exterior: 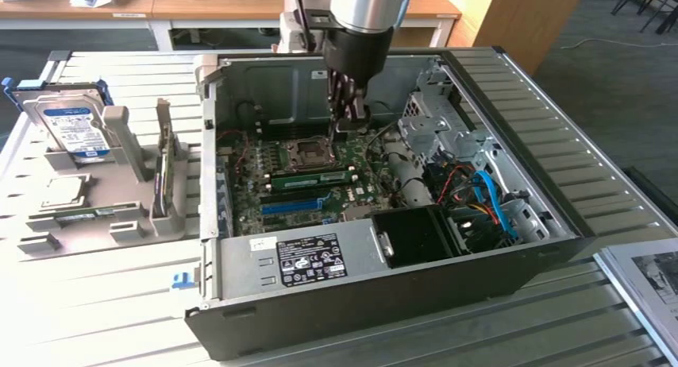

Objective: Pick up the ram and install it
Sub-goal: 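Insert the ram into the slot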

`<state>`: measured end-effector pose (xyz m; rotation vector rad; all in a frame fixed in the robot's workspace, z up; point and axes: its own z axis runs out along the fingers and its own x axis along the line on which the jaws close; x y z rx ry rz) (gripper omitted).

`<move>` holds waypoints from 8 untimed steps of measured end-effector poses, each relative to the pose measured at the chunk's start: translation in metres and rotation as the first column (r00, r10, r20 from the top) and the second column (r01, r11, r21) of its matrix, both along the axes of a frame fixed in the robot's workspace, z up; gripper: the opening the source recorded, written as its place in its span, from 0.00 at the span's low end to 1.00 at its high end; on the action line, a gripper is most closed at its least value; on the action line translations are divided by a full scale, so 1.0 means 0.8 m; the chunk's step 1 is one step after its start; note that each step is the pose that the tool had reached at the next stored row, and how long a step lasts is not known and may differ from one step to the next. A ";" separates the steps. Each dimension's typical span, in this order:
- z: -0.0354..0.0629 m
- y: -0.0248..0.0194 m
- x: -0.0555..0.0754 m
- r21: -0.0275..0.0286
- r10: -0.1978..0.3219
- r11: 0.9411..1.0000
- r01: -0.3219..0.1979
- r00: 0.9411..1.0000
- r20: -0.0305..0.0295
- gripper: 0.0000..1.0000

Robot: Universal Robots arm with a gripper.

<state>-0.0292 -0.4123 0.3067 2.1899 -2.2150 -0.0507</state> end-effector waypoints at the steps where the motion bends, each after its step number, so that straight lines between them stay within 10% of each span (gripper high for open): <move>1: 0.002 0.0000 0.000 0.000 0.000 1.000 0.000 1.000 0.000 0.19; 8: 0.012 0.0000 0.000 -0.002 0.000 1.000 0.000 1.000 0.000 0.19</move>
